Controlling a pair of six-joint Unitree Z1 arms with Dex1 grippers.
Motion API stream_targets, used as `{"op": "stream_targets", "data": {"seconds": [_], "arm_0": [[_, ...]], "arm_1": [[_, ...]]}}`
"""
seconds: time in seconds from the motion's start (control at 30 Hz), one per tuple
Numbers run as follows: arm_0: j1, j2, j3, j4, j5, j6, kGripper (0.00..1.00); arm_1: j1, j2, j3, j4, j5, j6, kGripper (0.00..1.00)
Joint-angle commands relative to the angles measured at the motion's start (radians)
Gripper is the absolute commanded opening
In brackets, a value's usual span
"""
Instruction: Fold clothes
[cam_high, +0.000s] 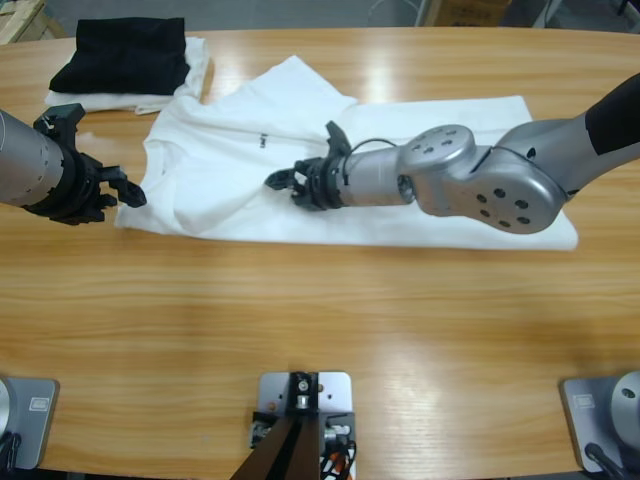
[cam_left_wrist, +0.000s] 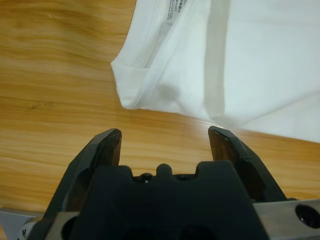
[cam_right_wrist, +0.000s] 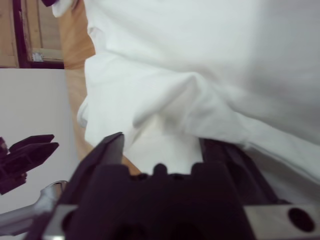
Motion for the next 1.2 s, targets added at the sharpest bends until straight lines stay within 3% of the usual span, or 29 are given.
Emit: {"op": "stream_targets", "data": {"seconds": [0.03,0.17,0.3,0.87,0.9,1.0,1.2], "arm_0": [[0.009,0.022,0.034,-0.009,-0.009,0.008,0.669],[0.009,0.024,0.036,-0.009,-0.009,0.008,0.669],[0.009,0.026,0.035,-0.009,-0.009,0.008,0.669],[0.012,0.027,0.043,-0.009,-0.009,0.011,0.669],[0.012,0.027,0.045,-0.009,-0.009,0.011,0.669],[0.012,0.027,0.045,-0.009,-0.009,0.011,0.669],[0.012,0.027,0.046,-0.009,-0.009,0.01,0.669]], "arm_1": [[0.004,0.053,0.018,0.003,-0.012,-0.014,0.771],[0.004,0.062,0.022,-0.027,-0.012,-0.014,0.595],[0.004,0.064,0.024,-0.034,-0.014,-0.016,0.489],[-0.014,0.062,0.031,-0.053,-0.069,-0.016,0.478],[-0.014,0.064,0.033,-0.06,-0.068,-0.016,0.458],[-0.014,0.071,0.037,-0.074,-0.067,-0.032,0.172],[-0.014,0.077,0.041,-0.077,-0.066,-0.034,0.149]]}}
